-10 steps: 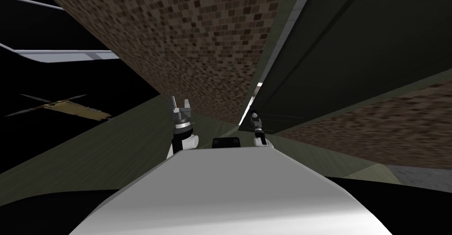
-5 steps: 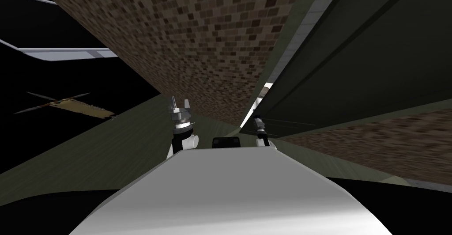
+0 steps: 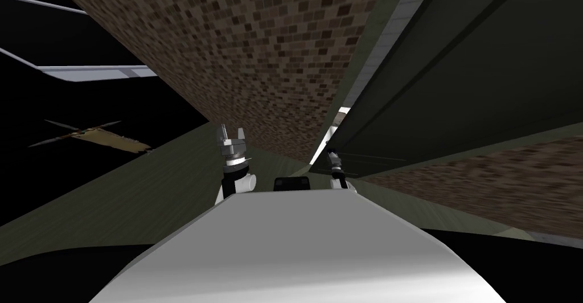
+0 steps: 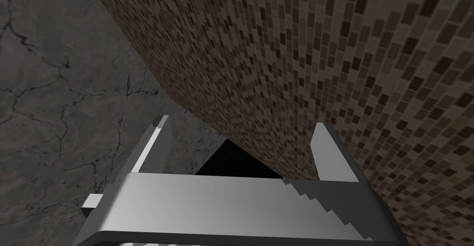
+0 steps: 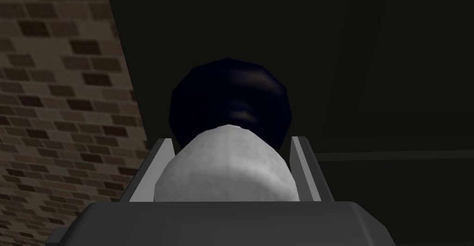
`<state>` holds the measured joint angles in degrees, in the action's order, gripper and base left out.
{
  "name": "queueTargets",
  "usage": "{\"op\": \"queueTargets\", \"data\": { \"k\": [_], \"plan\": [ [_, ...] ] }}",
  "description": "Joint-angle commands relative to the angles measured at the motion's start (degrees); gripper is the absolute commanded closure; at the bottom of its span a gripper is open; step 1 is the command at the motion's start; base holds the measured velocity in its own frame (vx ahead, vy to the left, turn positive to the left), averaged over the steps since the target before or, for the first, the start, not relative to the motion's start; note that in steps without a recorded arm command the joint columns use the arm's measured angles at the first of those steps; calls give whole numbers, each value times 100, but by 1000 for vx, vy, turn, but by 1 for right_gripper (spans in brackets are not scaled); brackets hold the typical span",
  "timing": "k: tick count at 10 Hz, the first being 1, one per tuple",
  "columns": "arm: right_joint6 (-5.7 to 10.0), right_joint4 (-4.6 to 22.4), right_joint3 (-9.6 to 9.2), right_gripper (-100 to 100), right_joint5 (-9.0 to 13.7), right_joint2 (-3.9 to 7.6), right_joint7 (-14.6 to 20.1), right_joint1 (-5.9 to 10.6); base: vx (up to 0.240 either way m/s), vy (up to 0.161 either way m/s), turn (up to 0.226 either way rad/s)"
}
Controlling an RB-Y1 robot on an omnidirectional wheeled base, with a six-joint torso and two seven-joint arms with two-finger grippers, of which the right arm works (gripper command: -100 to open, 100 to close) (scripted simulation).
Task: Pull the door open
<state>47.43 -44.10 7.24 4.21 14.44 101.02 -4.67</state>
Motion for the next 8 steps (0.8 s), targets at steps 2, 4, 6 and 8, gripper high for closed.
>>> {"op": "queueTargets", "data": {
  "k": [2,4,6,8],
  "plan": [
    [153,-9,-111,100,-101,126,217,-110,-166,-49,126],
    [250,-14,-181,100,-165,206,354,-178,-177,-36,88],
    [387,-22,-280,100,-255,319,549,-276,-200,-17,105],
    [514,-29,-372,100,-338,423,728,-367,-217,-51,112]
  ]
}}
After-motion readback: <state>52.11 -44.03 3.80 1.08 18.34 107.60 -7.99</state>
